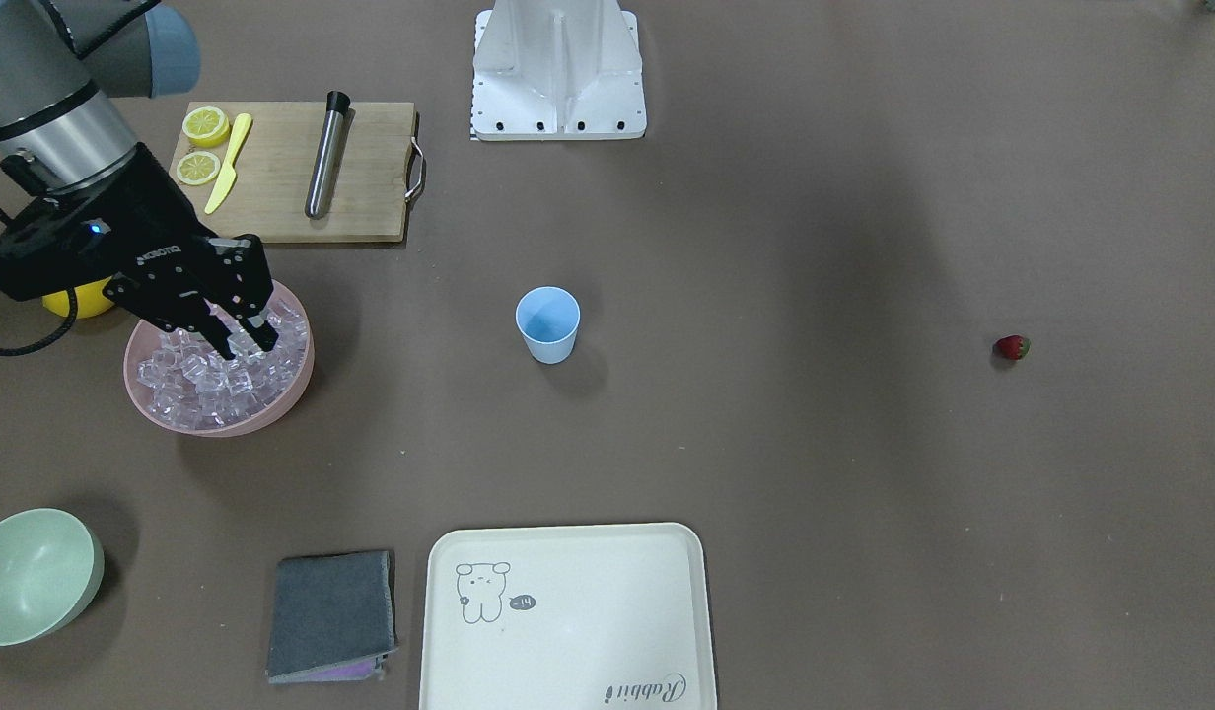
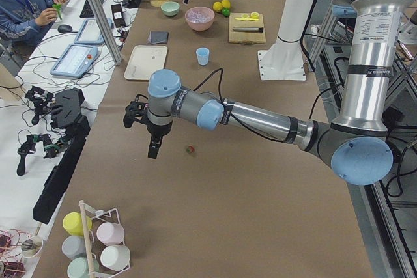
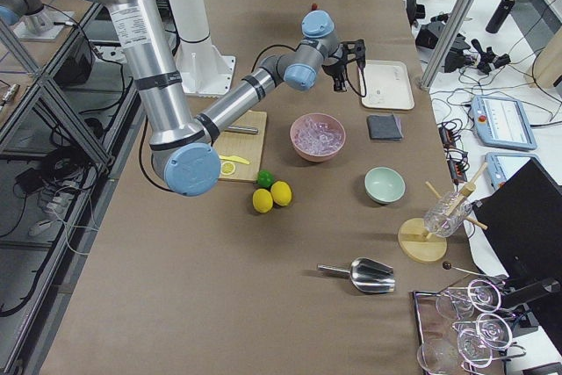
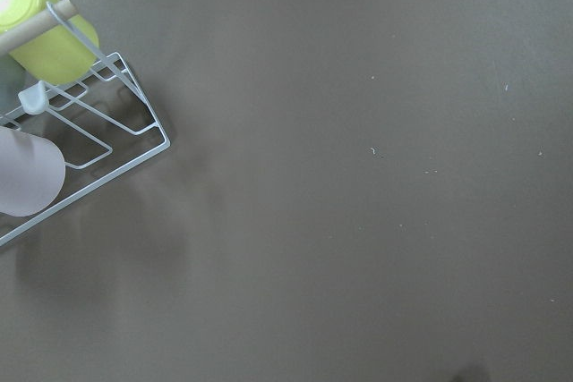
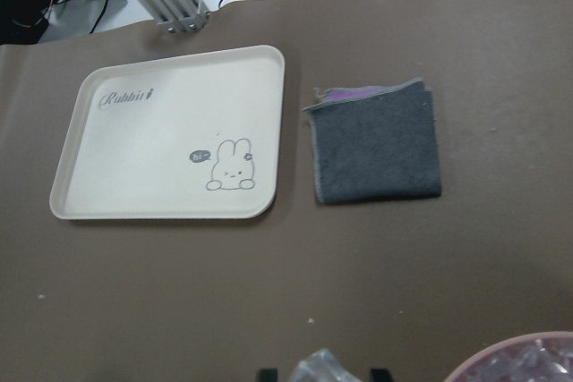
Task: Put ice and strawberries in cup
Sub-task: 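Carry the ice cube with the right gripper over the light-blue cup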
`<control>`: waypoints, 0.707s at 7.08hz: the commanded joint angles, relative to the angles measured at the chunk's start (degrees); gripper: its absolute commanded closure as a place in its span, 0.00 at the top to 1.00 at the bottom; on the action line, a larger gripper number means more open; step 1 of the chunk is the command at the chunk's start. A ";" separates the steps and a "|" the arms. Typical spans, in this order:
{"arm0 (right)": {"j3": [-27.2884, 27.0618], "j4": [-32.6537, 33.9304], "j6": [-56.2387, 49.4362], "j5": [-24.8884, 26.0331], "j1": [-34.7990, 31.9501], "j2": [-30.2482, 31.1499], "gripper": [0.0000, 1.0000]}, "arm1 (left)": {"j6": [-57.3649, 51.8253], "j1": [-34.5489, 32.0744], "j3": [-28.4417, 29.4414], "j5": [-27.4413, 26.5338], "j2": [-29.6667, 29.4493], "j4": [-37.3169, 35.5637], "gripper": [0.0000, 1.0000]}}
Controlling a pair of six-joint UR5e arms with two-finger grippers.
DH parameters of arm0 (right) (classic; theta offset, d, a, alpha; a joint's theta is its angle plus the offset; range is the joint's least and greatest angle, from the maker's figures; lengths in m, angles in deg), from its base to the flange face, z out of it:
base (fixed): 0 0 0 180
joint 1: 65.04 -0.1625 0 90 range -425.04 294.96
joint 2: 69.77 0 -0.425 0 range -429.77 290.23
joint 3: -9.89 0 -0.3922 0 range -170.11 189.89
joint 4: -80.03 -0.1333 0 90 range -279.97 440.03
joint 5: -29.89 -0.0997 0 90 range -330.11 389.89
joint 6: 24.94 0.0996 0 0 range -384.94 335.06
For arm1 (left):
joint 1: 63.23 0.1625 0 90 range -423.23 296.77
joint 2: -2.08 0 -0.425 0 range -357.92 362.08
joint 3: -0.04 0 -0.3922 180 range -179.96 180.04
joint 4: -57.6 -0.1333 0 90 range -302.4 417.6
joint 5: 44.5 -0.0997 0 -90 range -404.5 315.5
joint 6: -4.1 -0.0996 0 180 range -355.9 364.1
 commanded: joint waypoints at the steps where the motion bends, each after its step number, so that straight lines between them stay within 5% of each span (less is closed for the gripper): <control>1: 0.38 2.97 0.56 6.62 7.15 -4.00 0.00 | 0.00 0.00 0.61 0.00 -0.06 0.00 0.98; 5: 2.22 5.46 1.62 19.73 20.34 -11.37 0.00 | 0.09 0.00 0.70 0.00 -0.06 0.00 0.98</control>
